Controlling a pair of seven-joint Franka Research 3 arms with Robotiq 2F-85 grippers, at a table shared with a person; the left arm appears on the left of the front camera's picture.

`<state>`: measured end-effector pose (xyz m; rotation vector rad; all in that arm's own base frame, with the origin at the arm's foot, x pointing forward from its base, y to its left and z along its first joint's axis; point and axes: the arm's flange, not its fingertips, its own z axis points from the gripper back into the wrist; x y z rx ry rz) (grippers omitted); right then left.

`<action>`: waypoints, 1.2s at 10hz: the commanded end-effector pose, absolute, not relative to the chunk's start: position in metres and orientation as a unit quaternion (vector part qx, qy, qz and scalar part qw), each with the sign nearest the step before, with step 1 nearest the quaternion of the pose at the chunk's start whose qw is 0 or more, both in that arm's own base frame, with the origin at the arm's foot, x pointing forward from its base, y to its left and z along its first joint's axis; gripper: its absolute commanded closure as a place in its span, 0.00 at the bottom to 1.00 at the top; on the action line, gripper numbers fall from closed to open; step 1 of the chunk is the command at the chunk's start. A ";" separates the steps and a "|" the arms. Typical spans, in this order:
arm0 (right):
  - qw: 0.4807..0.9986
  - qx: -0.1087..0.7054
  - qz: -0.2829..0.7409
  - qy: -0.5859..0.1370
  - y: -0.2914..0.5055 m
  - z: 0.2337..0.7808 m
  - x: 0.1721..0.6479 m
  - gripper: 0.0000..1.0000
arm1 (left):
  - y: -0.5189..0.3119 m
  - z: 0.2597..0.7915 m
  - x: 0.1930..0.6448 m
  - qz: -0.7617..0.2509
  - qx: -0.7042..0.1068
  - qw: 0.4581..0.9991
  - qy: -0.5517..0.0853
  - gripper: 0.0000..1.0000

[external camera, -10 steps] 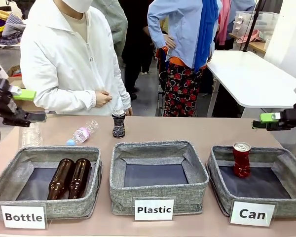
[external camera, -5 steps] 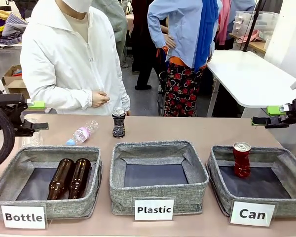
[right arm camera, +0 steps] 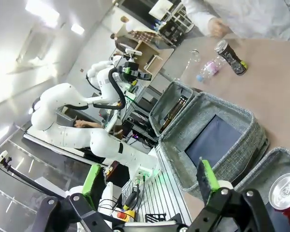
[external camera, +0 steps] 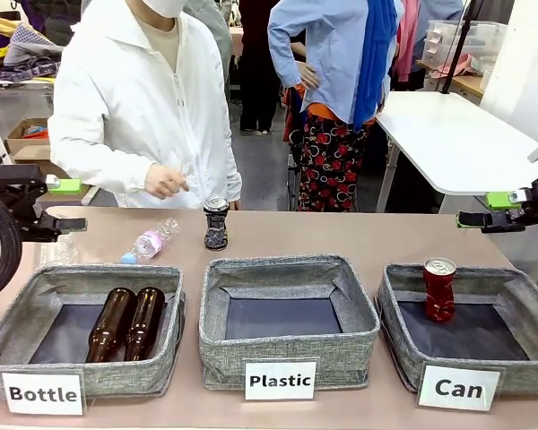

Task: Sort the can waste into the basket.
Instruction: Pick up the can waste from the table and place it in the right Fabric basket.

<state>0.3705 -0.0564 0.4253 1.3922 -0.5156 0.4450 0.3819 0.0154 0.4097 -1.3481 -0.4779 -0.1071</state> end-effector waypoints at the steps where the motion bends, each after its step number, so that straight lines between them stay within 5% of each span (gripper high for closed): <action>1: 0.709 0.632 0.203 -0.237 -0.056 0.426 0.368 0.00 | 0.017 0.411 0.378 -0.050 -0.622 0.752 -0.212 0.00; 9: 0.714 0.629 0.201 -0.233 -0.057 0.425 0.370 0.00 | 0.017 0.411 0.378 -0.050 -0.622 0.752 -0.212 0.00; 12: 0.788 0.489 0.293 -0.233 0.009 0.447 0.410 0.00 | 0.017 0.411 0.378 -0.050 -0.622 0.752 -0.212 0.00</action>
